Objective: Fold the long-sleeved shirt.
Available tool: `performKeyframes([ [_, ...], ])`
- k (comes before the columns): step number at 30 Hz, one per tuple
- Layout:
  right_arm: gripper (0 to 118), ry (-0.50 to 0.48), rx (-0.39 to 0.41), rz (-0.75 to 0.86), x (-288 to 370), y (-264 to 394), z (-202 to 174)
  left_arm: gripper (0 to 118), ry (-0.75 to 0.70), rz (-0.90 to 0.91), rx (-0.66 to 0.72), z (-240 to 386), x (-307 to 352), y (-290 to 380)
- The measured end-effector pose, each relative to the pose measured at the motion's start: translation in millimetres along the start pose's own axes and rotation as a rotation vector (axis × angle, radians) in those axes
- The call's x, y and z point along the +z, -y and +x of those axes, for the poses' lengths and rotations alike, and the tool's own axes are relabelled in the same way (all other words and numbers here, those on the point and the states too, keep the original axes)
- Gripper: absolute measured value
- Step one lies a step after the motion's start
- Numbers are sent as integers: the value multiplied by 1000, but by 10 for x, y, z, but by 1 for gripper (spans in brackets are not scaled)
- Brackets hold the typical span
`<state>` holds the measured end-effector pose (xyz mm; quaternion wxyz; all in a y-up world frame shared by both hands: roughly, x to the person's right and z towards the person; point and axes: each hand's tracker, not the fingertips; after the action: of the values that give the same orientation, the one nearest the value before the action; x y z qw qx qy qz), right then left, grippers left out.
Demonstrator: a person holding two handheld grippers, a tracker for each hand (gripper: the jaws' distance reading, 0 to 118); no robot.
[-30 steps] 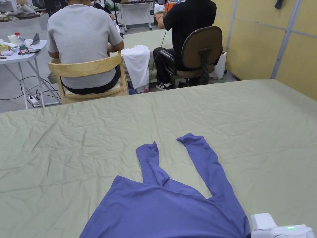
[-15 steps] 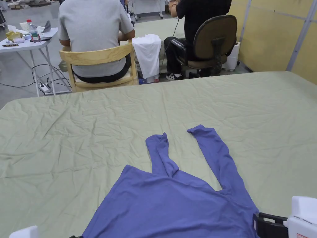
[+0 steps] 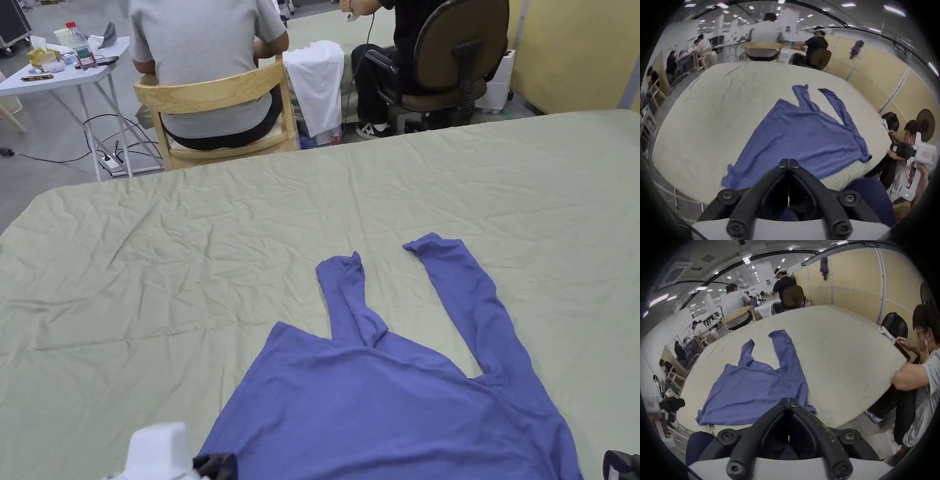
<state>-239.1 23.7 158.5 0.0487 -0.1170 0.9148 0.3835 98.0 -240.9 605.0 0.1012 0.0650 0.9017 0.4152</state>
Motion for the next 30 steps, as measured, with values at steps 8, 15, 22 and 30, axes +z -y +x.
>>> performKeyframes([
  [8,2,-32,-42,-30,-239,-32,29,109,-112,-68,-37,-676,-1861,-902],
  [15,2,2,-42,-95,-459,-16,56,109,-120,-185,-110,-933,-3080,-575],
  [22,2,47,-30,-139,-719,-68,123,0,-134,-152,-286,-568,-3070,-706],
  [30,116,88,-5,-237,-1369,-347,261,0,-89,-24,-274,-189,-2336,-1337],
])
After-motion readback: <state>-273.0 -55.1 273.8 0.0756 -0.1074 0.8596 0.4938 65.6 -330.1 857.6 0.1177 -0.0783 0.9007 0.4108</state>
